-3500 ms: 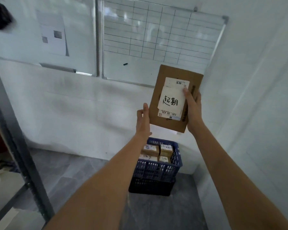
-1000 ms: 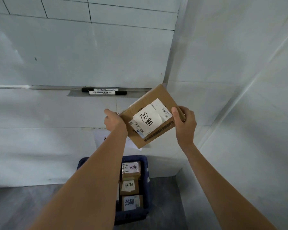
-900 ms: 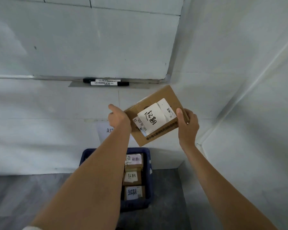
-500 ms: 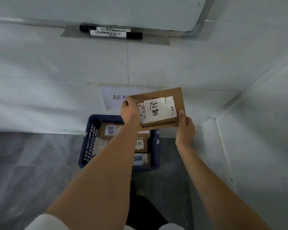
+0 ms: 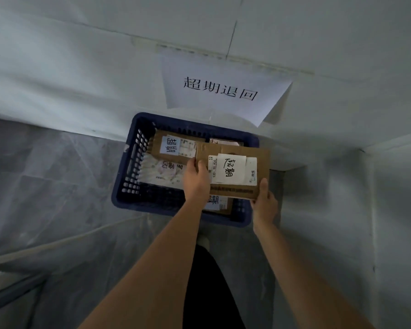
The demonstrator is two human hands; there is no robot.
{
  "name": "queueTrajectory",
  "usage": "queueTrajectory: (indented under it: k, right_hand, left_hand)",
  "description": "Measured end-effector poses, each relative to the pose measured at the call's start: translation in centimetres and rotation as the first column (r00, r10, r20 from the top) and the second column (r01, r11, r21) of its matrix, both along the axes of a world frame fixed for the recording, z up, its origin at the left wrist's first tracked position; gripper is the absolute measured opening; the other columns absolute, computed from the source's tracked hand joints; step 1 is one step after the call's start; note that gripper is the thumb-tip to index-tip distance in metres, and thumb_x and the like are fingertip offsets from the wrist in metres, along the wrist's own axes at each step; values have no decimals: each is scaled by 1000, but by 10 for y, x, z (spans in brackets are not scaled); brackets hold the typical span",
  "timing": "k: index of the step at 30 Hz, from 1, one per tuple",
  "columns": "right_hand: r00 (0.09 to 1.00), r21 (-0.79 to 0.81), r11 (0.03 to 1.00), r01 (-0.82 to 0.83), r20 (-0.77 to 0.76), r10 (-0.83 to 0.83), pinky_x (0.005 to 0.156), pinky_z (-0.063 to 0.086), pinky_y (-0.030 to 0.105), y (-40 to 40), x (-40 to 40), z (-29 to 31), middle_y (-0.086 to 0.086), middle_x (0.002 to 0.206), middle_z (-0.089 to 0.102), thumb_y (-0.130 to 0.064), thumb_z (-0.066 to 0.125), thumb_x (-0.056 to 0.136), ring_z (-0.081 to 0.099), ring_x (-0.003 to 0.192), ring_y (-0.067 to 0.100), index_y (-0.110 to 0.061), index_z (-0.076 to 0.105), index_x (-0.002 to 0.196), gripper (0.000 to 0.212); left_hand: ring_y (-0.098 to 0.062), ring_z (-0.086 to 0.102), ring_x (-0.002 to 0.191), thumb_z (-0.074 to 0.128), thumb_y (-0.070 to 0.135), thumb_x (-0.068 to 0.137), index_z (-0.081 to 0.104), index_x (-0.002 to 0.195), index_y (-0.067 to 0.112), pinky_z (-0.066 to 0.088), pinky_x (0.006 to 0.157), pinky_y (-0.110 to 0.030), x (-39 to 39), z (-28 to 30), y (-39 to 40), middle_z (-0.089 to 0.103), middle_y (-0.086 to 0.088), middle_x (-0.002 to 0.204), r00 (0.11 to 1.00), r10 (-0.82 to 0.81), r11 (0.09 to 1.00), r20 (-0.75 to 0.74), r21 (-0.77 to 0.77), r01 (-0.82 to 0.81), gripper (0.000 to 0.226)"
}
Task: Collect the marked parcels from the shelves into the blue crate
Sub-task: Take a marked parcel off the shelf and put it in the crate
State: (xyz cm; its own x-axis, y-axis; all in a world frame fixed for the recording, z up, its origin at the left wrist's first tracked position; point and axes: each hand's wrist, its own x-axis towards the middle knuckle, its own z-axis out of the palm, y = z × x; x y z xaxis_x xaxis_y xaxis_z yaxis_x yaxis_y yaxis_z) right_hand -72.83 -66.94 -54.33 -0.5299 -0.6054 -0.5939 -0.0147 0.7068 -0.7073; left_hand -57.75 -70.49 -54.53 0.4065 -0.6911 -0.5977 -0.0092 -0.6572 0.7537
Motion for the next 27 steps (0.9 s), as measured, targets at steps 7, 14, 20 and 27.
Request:
queueTrajectory:
  k: [7, 14, 20, 27]
  right_hand:
    - [995, 147, 985, -88, 69, 78, 80, 47, 25, 2, 5, -80, -3, 101, 66, -56, 37, 98, 61, 93, 12, -24, 65, 101, 43]
    - [987, 279, 947, -163, 56, 153, 63, 42, 23, -11, -2, -144, 2, 104, 64, -26, 36, 104, 56, 82, 10, -18, 60, 108, 26]
    - [971, 358, 908, -216, -22, 240, 97, 49, 45, -9, -6, -170, 14, 120, 61, -4, 33, 95, 57, 107, 30, -8, 53, 127, 38]
    - [962, 387, 895, -223, -58, 265, 84, 45, 33, -21, -3, -179, 16, 123, 58, -9, 33, 97, 56, 107, 31, -6, 49, 134, 40]
  left_hand:
    - [30, 47, 58, 38, 19, 98, 57, 124, 16, 37, 50, 3, 23, -93, 4, 49, 23, 78, 997, -18, 999, -73, 26, 20, 32]
    - [5, 53, 80, 36, 23, 100, 55, 128, 19, 37, 63, -8, 29, -146, -1, 51, 24, 86, 998, -41, 996, -40, 77, 44, 35]
    - [3, 50, 74, 34, 34, 100, 50, 130, 30, 35, 56, -12, 24, -170, 17, 52, 21, 83, 994, -72, 983, -79, 166, 84, 34]
    - [-13, 51, 100, 34, 33, 100, 40, 143, 32, 38, 86, -29, 23, -186, 25, 58, 3, 118, 990, -79, 971, -120, 216, 104, 44]
